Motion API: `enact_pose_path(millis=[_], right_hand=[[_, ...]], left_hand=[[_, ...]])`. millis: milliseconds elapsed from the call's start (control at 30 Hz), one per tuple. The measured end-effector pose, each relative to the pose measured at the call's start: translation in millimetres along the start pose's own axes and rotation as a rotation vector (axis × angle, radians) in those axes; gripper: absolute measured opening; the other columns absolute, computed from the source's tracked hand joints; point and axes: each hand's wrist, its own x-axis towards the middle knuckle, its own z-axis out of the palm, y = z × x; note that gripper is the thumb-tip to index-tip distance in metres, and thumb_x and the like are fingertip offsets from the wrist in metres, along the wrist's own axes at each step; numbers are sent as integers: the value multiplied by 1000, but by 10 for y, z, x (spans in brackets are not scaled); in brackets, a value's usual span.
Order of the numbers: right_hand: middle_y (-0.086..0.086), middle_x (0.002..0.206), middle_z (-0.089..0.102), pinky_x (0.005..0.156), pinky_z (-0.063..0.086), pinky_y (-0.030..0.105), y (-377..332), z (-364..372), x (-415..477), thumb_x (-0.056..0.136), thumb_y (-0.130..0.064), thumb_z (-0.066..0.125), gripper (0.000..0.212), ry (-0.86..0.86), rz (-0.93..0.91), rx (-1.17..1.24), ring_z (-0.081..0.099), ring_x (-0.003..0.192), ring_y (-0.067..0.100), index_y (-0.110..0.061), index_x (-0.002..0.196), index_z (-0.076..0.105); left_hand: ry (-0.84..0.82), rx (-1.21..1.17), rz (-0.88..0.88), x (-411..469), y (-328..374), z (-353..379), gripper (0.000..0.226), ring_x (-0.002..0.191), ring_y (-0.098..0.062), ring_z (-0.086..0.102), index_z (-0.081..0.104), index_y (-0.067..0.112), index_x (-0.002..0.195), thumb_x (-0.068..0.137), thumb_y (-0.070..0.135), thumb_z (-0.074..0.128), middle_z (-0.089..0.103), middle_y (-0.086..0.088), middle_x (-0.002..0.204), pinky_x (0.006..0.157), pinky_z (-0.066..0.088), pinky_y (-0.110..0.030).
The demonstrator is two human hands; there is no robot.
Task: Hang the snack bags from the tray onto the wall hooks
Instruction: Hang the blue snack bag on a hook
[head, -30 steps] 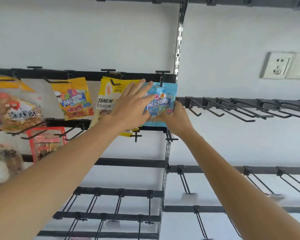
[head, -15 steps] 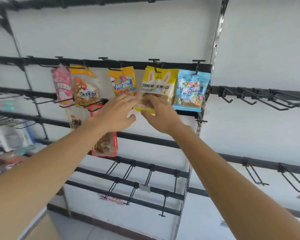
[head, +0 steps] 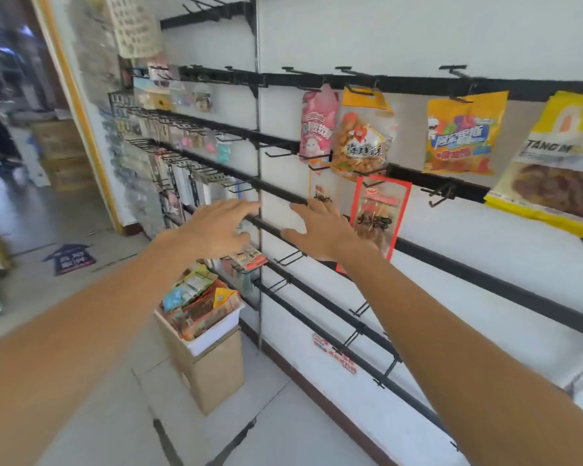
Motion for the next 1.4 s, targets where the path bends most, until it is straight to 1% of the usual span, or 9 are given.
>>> enact_pose_path(millis=[267, 567, 667, 767, 867, 1000, 1167, 1300, 1400], right_hand=[[7, 167, 5, 121, 11, 56, -1031, 928, 791, 98, -64, 38, 66, -156, -86, 20, 10, 151, 36, -41, 156, 17], [11, 151, 40, 107, 37, 58, -1865, 2052, 1750, 71, -75, 35, 86, -351, -93, 127, 38, 137, 40, -31, 144, 37], [11, 158, 32, 114, 31, 53, -1970, 2265, 1975, 89, -61, 47, 74, -400, -115, 164, 28, 145, 37, -28, 153, 29], [8, 159, 34, 114, 35, 46, -2049, 2667, 2346, 97, -46, 53, 68, -436, -109, 209, 34, 144, 33, -24, 156, 27], [16, 143, 52, 98, 43, 38, -2130, 3131, 2765, 98, -46, 52, 67, -472, -96, 231, 50, 130, 37, -23, 156, 27], [17, 138, 55, 102, 45, 45, -2227, 3707, 3395, 98, -49, 49, 66, -564, -24, 268, 54, 123, 37, -25, 155, 27], [14, 138, 55, 69, 41, 30, -2300, 4247, 4107, 101, -42, 48, 59, -647, 55, 339, 59, 86, 22, -23, 154, 30], [10, 150, 46, 85, 40, 31, -2344, 4669, 4570, 103, -38, 48, 53, -637, 143, 421, 56, 121, 29, -23, 152, 34], [9, 140, 55, 87, 47, 32, -2327, 5070, 4808, 101, -38, 51, 52, -675, 266, 472, 61, 110, 27, -23, 149, 38]], left_hand=[[-117, 57, -99, -252, -1398, 443, 63, 146, -28, 24, 15, 35, 156, 100, 38, 44, 20, 0, 162, 115, 23, -46], [-261, 54, -219, -288, -2621, 1008, 63, 148, -29, 21, 18, 31, 156, 100, 41, 44, 19, -5, 163, 117, 17, -46], [-285, -25, -234, -202, -2936, 1298, 62, 149, -27, 21, 20, 31, 155, 100, 37, 47, 21, -5, 163, 120, 16, -42], [-330, -41, -235, -38, -3301, 1632, 62, 147, -28, 25, 22, 32, 155, 98, 37, 48, 26, -6, 161, 119, 19, -42], [-379, -46, -241, 238, -3696, 1928, 63, 144, -29, 29, 23, 33, 155, 98, 33, 50, 27, -4, 160, 117, 22, -41], [-434, -83, -245, 682, -4256, 2361, 62, 144, -27, 29, 23, 34, 154, 99, 33, 49, 29, -2, 159, 117, 22, -41], [-567, -78, -210, 1173, -4902, 2894, 52, 136, -30, 39, 37, 29, 148, 97, 34, 47, 42, -3, 150, 112, 29, -44], [-630, -87, -137, 1625, -5299, 3361, 54, 130, -29, 46, 39, 30, 147, 95, 32, 52, 48, -2, 144, 106, 36, -46], [-642, -149, -82, 1927, -5578, 3812, 53, 126, -27, 48, 40, 30, 144, 93, 31, 55, 50, -1, 141, 101, 38, -42]])
